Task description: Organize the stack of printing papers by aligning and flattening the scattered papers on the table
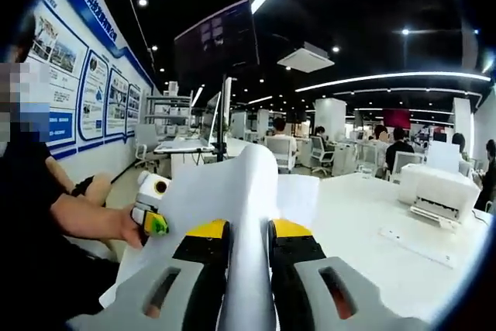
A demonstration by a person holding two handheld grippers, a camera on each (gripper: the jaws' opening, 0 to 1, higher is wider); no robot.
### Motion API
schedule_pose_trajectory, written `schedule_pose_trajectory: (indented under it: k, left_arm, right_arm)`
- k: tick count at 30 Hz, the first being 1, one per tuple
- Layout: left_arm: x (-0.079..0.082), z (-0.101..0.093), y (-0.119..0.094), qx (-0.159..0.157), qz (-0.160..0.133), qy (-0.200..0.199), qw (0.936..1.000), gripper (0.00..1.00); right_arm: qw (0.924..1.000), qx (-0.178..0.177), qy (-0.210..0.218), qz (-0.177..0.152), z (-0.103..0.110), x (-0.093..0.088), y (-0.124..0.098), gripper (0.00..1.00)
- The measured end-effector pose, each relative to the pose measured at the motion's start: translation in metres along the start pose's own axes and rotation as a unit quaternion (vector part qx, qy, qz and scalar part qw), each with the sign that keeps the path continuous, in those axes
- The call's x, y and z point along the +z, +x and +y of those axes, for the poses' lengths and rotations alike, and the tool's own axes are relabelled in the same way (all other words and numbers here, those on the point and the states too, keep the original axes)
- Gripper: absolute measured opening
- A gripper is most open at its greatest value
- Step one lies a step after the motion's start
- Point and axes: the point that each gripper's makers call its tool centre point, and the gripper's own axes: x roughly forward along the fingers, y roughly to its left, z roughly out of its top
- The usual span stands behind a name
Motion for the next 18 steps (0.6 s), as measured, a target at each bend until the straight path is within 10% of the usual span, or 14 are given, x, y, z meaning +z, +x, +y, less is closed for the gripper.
schedule_pose_trajectory:
  k: [18]
  left_arm:
    - [0.001, 0.002, -0.001, 0.004, -0.002, -0.002, 1.0000, 0.14]
  right_arm:
    - [0.9996, 0.022, 0.003, -0.016, 0.026, 0.004, 0.017, 0.15]
